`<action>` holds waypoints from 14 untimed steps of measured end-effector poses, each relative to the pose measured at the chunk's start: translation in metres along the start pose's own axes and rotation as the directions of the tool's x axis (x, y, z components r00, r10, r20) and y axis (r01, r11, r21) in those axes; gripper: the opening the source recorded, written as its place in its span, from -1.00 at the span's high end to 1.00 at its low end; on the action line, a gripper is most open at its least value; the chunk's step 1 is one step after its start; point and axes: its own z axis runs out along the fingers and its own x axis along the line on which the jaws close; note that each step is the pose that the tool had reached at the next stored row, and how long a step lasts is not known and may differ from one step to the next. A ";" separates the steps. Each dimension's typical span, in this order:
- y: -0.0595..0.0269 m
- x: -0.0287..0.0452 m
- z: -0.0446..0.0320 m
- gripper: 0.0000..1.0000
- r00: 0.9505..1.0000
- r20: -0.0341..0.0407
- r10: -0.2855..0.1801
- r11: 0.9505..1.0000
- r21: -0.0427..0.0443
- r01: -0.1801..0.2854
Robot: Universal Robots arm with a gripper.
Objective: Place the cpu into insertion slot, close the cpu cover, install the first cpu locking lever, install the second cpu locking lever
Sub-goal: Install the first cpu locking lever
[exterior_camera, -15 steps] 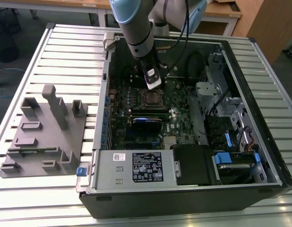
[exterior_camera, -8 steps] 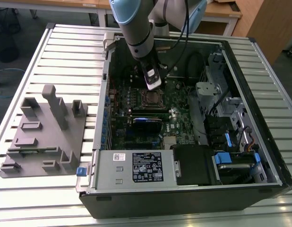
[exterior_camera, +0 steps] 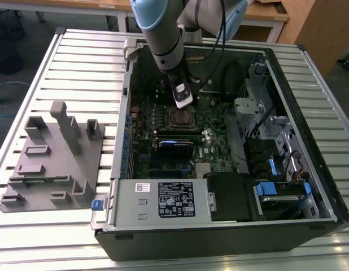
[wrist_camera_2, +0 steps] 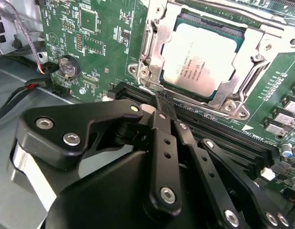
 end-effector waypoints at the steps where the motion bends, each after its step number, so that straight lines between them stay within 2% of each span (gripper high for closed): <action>1: -0.0001 0.0001 0.0003 0.80 1.000 0.001 0.000 1.000 0.001 0.000; 10: -0.0011 0.0011 0.0034 0.80 1.000 0.004 -0.001 1.000 0.002 0.001; 14: -0.0008 0.0009 0.0026 0.80 1.000 0.003 0.000 1.000 -0.002 0.000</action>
